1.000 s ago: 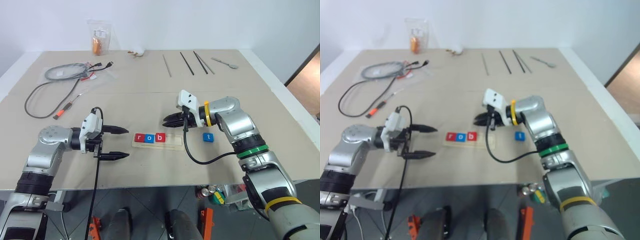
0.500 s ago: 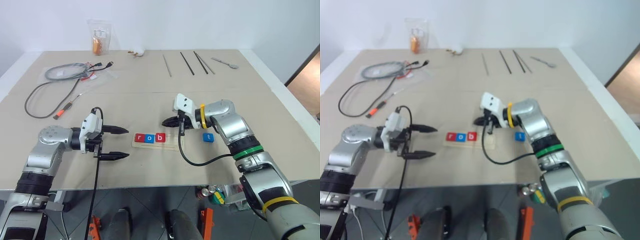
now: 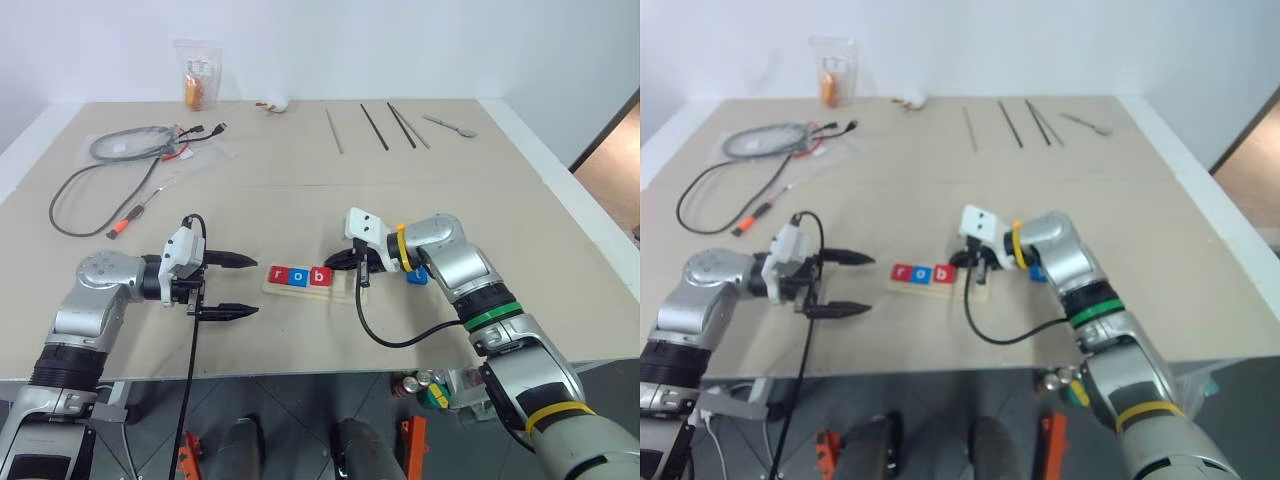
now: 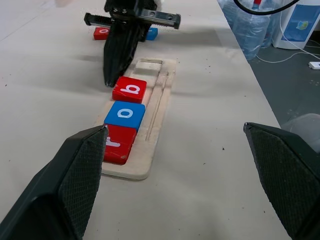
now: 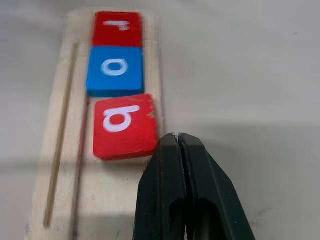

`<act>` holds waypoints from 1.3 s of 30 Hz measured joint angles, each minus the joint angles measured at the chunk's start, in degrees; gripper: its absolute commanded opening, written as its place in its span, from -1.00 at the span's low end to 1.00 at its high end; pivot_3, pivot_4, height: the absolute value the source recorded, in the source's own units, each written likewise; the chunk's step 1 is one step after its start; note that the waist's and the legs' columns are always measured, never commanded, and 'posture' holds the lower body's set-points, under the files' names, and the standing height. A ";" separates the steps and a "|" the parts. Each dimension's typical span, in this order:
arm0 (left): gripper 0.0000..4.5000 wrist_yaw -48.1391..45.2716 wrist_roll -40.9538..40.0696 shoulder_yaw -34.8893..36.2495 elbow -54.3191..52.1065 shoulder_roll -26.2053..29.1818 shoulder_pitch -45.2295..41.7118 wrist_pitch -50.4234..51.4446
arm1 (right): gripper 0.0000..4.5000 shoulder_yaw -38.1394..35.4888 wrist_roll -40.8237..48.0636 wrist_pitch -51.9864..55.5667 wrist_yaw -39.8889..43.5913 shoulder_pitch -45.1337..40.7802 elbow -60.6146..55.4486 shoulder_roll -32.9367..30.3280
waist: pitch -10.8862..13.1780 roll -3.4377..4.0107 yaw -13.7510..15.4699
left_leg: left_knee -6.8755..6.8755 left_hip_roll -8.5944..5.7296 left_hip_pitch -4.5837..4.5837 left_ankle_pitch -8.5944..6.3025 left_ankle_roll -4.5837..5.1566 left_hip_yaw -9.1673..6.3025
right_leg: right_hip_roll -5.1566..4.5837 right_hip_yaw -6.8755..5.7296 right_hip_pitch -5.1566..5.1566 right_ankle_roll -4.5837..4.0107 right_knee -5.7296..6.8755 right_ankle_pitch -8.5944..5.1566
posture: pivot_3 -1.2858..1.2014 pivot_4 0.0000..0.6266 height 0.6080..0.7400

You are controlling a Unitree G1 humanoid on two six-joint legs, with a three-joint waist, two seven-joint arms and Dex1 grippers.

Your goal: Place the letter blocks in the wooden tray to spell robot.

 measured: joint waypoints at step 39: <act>1.00 0.12 0.21 0.00 0.01 -0.01 0.00 0.03 | -0.99 0.55 0.65 1.51 0.18 -0.91 -1.92 -0.13 | 0.00 0.00 -0.01 | 0.02 0.00 0.00 0.00 0.00 0.02 | 0.00 0.04 0.00 -0.07 0.00 -0.02 | 0.03 -0.52 1.00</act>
